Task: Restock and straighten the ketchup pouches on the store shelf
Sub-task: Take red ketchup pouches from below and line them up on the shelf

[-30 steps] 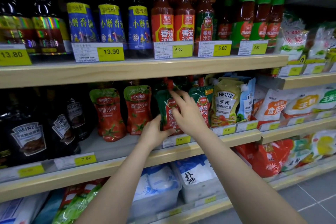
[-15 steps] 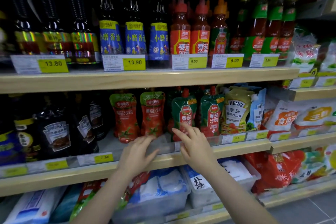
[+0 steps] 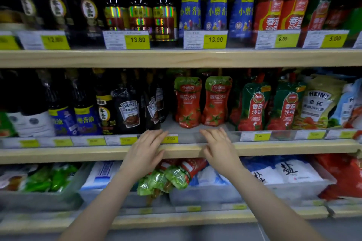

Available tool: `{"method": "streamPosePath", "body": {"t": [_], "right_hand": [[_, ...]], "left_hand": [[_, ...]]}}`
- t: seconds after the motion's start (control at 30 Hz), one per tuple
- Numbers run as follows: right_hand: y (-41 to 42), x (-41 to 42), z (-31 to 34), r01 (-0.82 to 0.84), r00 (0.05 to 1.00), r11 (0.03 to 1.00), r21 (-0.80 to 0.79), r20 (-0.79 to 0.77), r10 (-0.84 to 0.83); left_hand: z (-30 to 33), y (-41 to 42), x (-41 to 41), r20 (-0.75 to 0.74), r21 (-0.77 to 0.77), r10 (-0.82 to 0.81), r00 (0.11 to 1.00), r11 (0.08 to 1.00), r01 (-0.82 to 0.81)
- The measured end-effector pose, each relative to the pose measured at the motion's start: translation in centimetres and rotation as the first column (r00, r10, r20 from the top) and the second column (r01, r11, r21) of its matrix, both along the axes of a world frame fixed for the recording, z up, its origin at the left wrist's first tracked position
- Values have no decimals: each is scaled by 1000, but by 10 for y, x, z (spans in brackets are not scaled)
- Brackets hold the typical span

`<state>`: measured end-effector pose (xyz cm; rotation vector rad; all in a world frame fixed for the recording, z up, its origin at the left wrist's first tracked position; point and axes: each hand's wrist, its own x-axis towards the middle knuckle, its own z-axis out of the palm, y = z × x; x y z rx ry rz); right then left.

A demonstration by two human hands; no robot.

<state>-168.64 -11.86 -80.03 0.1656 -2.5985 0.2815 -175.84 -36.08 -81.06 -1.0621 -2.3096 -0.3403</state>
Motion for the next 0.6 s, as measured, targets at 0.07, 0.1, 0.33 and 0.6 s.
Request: {"method": "streamPosePath", "body": {"t": [0.07,0.1,0.33,0.6], "right_hand": [[-8,1,-3,49,999,998,-42,2,-49],[-12,2,-4,69,998,996,-59,3,-69],[-33,0,-5,167,986,970,-177,29,-164],[-42,8,-8,191,978,950,-248,128,-164]], "left_hand": [[-1,-12,-2,4,-8,-30,1000,1000,30],[-2,-17,-3,1,-12,-48,999,999,48],[-13,-37,-12,12,-41,-113,993,993,114],[-13,-30,-5,79,22,-101,992,995,99]]}}
